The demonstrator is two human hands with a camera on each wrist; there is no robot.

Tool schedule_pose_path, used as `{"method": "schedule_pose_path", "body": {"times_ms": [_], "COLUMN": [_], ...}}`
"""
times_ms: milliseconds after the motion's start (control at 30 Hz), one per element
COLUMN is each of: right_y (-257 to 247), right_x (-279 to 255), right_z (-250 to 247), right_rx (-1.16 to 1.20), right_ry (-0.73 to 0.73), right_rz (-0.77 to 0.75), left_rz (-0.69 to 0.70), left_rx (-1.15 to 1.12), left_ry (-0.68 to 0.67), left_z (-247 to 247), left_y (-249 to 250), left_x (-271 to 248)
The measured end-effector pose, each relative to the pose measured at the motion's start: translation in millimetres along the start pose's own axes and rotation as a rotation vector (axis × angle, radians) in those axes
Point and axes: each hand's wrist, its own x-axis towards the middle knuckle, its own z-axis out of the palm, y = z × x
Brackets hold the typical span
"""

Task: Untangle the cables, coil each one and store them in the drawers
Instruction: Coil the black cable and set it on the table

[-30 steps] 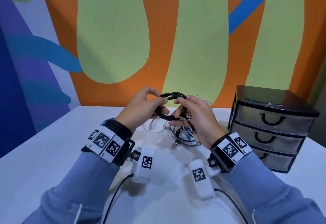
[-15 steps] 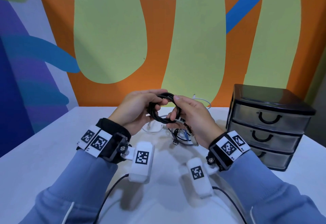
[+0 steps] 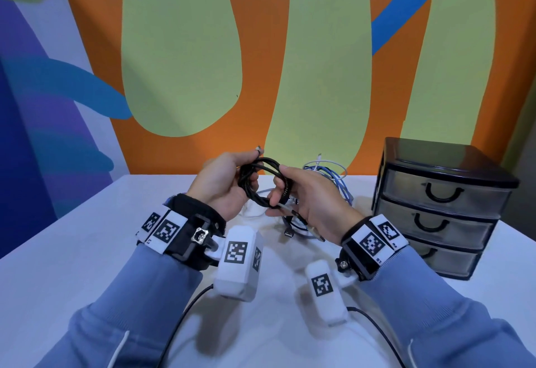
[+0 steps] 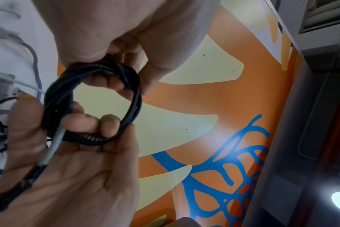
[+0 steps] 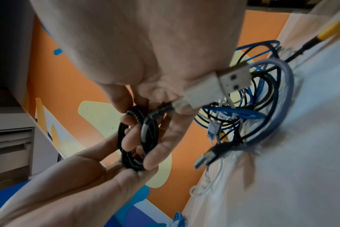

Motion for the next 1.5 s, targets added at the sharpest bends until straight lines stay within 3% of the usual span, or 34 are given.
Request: {"method": "schedule_pose_path", "body": {"times_ms": [200, 333, 467, 767, 1033, 1267, 1500], "right_y": [-1, -2, 1, 0, 1, -2, -1], "right_x": [-3, -5, -4, -7, -8, -6, -1], "right_z": [5, 1, -3, 1, -3, -5, -13], "right_rx": [0.150, 0.178, 0.142, 0.107, -0.088, -0.128, -0.195], "right_ry": [-0.029, 0.014, 0.093, 0.077, 0.160, 0.168, 0.200], "right_rz": [0.067, 0.070, -0.001, -0.147, -0.290, -0.224, -0.143], "left_rz": [0.227, 0.319, 0.295, 0.185, 0.267, 0.440, 0.501], "left_rx": [-0.071, 0.044, 0.129, 0.260, 0.381, 0.471, 0.215], "left_ry": [0.126, 0.018, -0.039, -0.184, -0.257, -0.156, 0.082], "left_z": [2, -4, -2, -1, -5, -8, -21], "left_y": [-2, 3, 0, 4, 1, -3, 11], "left_x": [3, 4, 0, -10, -9, -2, 8]}}
